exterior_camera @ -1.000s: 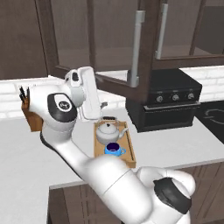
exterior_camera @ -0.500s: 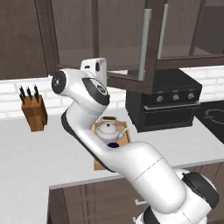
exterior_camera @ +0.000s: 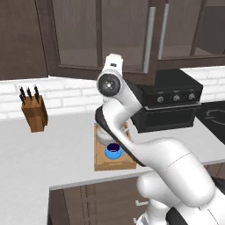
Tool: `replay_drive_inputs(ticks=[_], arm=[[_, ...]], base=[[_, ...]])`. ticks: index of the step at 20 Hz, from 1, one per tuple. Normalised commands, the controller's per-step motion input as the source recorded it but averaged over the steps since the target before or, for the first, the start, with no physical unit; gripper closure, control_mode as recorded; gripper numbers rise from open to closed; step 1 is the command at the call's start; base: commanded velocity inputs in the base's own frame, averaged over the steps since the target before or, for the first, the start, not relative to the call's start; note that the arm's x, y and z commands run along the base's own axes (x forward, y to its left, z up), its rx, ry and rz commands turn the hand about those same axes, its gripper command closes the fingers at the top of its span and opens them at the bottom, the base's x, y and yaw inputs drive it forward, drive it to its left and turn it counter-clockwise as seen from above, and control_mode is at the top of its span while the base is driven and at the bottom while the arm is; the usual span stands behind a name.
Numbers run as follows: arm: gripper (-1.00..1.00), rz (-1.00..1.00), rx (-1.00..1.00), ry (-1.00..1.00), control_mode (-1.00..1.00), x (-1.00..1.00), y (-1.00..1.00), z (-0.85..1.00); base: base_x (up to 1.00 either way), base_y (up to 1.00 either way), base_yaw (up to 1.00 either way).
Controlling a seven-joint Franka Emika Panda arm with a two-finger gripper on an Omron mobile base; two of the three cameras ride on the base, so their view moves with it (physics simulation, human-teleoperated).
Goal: Pick the kettle from the counter and place it on the tray. Then pick the mug from the cabinet and place it on the tray. Then close the cabinet doors.
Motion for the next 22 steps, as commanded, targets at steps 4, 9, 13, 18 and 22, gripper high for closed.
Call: replay_drive_inputs(ticks=[4, 9, 13, 18, 22], arm=[[-1.0, 0.14, 0.17, -0.02, -1.0, 0.89, -0.18, 0.01], [-1.0, 0.01, 0.09, 0.0, -1.0, 0.84, 0.0, 0.0], [-1.0, 0.0, 0.08, 0.0, -1.0, 0.82, 0.0, 0.0], [-1.0, 0.0, 0.07, 0.0, -1.0, 0.78, 0.0, -0.13], [-1.0, 0.0, 0.03, 0.0, -1.0, 0.67, 0.0, -0.24]], base=[[0.0, 0.0, 0.0], [0.0, 0.0, 0.0], [0.0, 0.0, 0.0], [0.0, 0.0, 0.0], [0.0, 0.0, 0.0]])
